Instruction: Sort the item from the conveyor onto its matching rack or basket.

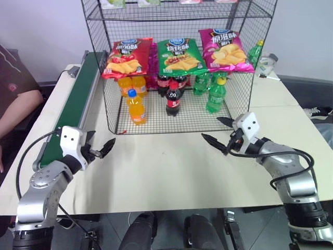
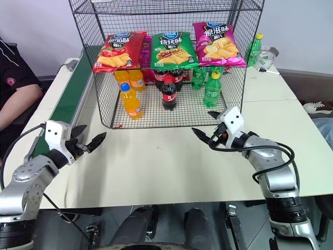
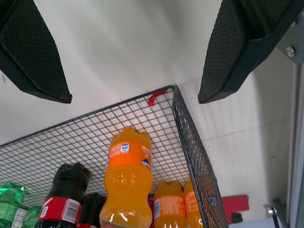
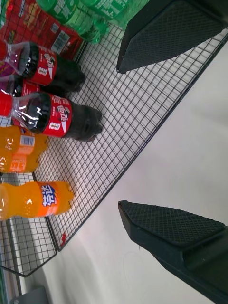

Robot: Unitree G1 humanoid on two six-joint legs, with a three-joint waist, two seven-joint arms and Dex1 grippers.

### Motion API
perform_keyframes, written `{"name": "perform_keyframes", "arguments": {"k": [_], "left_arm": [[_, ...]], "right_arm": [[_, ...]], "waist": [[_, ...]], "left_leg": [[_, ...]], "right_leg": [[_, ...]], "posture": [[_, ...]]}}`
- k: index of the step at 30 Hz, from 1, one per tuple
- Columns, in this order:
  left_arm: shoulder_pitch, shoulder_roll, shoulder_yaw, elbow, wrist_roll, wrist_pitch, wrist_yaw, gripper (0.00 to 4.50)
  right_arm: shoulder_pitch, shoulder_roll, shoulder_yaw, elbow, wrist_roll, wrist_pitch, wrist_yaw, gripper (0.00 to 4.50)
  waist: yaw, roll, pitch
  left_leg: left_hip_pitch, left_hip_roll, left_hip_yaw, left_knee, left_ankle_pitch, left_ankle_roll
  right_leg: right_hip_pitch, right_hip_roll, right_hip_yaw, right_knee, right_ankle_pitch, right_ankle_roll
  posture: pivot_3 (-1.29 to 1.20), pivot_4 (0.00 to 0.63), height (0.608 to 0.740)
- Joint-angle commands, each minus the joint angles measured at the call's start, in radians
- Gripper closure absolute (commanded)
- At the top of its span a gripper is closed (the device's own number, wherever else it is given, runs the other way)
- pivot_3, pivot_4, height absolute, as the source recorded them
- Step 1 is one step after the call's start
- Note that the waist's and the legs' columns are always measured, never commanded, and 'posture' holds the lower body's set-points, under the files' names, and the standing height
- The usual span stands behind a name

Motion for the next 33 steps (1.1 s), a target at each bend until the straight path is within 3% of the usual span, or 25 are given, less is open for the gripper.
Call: {"name": "perform_keyframes", "arguments": {"k": [1,33], "left_arm": [[0.0,0.014,0.017,-0.025,0.004,-0.02,-0.006,0.06],[-0.002,-0.007,0.029,-0.009,0.018,-0.028,0.035,0.06]], "right_arm": [[-0.016,0.006,-0.01,-0.006,0.001,-0.025,0.002,0.0],[-0.045,0.03,0.018,0.02,-0.009,-0.044,-0.005,0.0]], "waist": [[0.0,0.0,0.0],[0.0,0.0,0.0]], "left_leg": [[0.0,0.0,0.0,0.0,0.0,0.0],[0.0,0.0,0.0,0.0,0.0,0.0]], "right_leg": [[0.0,0.0,0.0,0.0,0.0,0.0],[0.0,0.0,0.0,0.0,0.0,0.0]], "posture": [[0.0,0.15,0.74],[0.0,0.15,0.74]]}}
